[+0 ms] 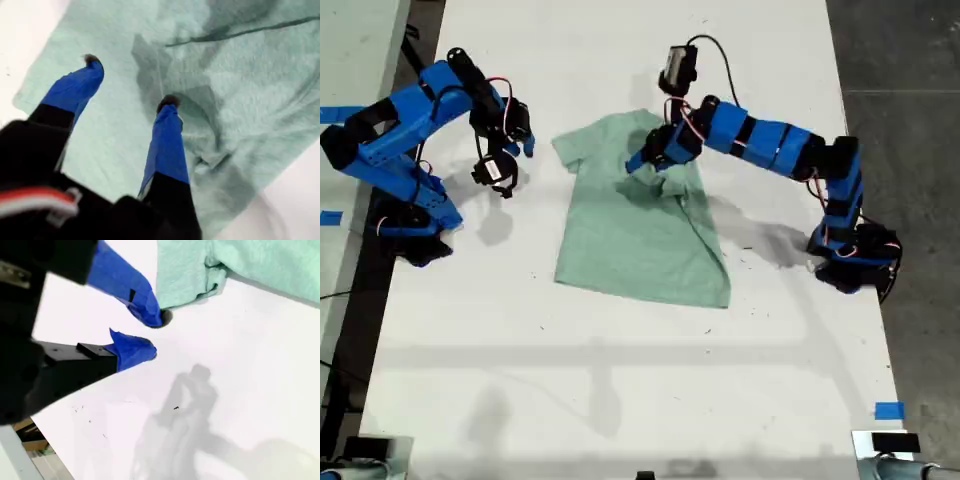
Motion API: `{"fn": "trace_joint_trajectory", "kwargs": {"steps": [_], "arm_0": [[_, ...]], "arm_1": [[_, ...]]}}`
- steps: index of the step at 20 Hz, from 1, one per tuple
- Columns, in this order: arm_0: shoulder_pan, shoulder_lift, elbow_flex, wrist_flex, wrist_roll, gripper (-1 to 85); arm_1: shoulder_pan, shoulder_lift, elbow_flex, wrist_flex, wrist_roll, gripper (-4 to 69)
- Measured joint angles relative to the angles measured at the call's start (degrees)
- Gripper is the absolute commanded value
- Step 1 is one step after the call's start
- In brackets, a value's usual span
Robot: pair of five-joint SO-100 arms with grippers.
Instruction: Fold tshirt
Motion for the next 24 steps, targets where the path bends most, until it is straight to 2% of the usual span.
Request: {"fn": "trace_joint_trajectory", "kwargs": {"steps": [3, 6, 9, 17, 24], "arm_0": [[0.0, 0.0, 0.0, 0.09, 0.0, 22.9], [0.0, -1.32, -0.09, 0.18, 0.0, 28.1], [0.09, -5.8, -4.04, -0.44, 2.02, 34.6], [-6.5, -24.08, -24.08, 3.08, 11.51, 34.7], [-9.49, -46.76, -36.91, 1.14, 14.33, 35.1]], "arm_1": [[1.41, 14.33, 6.33, 7.82, -1.76, 23.5], [2.46, 22.85, 15.73, 13.36, -2.37, 27.9], [0.79, 29.09, 27.07, 13.01, -1.41, 28.9], [-2.81, 46.14, 44.12, 11.69, 2.72, 28.5], [-3.34, 52.82, 48.52, 11.69, 3.96, 28.5]]}}
